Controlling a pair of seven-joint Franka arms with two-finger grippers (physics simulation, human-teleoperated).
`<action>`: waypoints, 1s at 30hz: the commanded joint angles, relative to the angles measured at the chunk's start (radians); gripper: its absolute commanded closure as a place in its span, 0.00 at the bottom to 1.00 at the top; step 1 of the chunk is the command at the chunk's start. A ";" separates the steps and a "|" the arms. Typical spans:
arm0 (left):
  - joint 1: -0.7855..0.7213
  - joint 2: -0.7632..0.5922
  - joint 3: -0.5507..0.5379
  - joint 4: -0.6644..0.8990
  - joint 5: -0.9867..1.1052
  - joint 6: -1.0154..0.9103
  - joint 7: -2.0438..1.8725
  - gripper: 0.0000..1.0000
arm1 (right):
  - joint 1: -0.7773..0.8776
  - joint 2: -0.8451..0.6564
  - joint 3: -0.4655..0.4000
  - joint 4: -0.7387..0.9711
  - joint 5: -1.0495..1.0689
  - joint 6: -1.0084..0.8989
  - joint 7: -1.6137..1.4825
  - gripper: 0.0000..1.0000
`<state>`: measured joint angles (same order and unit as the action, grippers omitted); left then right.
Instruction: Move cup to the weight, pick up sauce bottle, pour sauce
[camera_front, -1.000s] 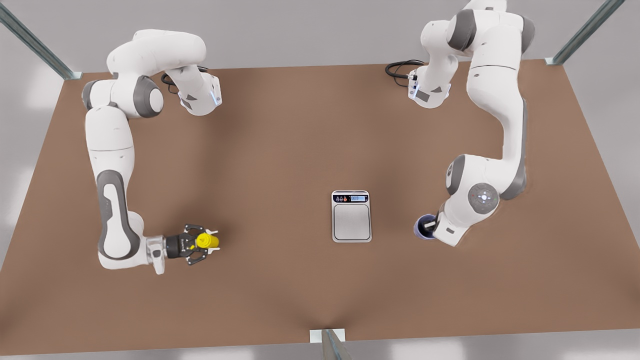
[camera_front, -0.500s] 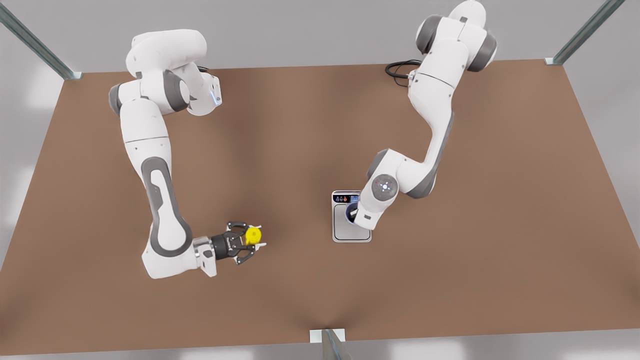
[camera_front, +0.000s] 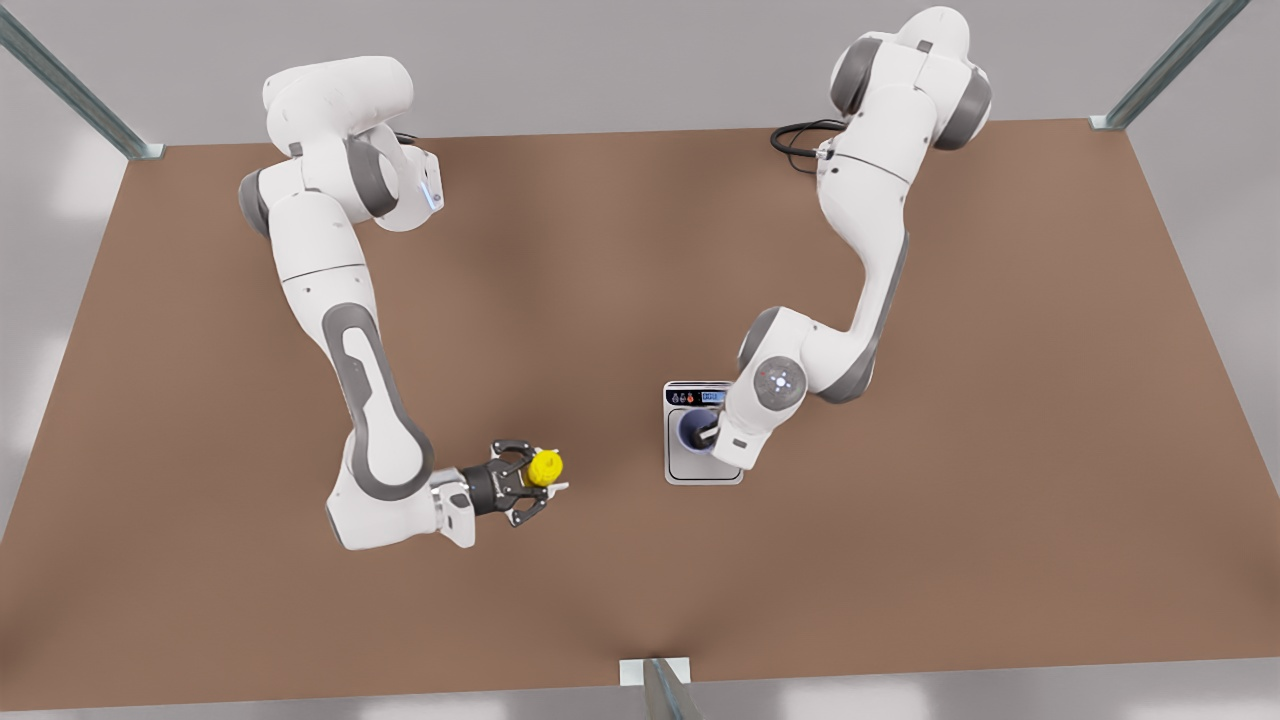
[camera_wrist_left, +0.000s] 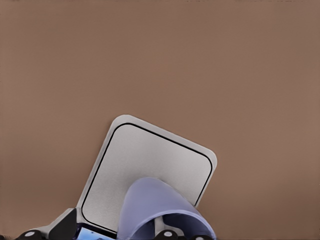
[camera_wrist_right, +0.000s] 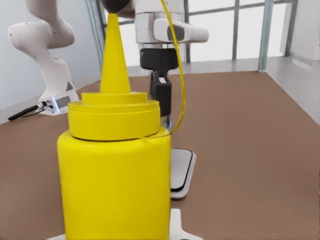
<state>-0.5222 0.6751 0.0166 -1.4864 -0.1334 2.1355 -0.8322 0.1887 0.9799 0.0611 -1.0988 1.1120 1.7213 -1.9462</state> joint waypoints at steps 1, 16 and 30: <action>-0.001 -0.005 0.005 0.000 0.001 -0.002 0.001 0.00 | 0.000 0.002 0.000 0.000 -0.001 -0.005 0.000 0.55; -0.015 -0.035 0.008 0.000 0.000 -0.057 -0.004 0.00 | 0.023 -0.001 -0.001 0.000 0.002 0.004 0.039 0.55; 0.145 -0.152 0.016 0.294 0.000 -0.655 0.143 0.00 | 0.184 -0.007 -0.014 0.056 -0.066 0.215 0.171 0.55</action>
<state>-0.3309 0.5211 0.0352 -1.1351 -0.1355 1.3850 -0.5772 0.3864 0.9725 0.0472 -1.0432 1.0375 1.9610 -1.7482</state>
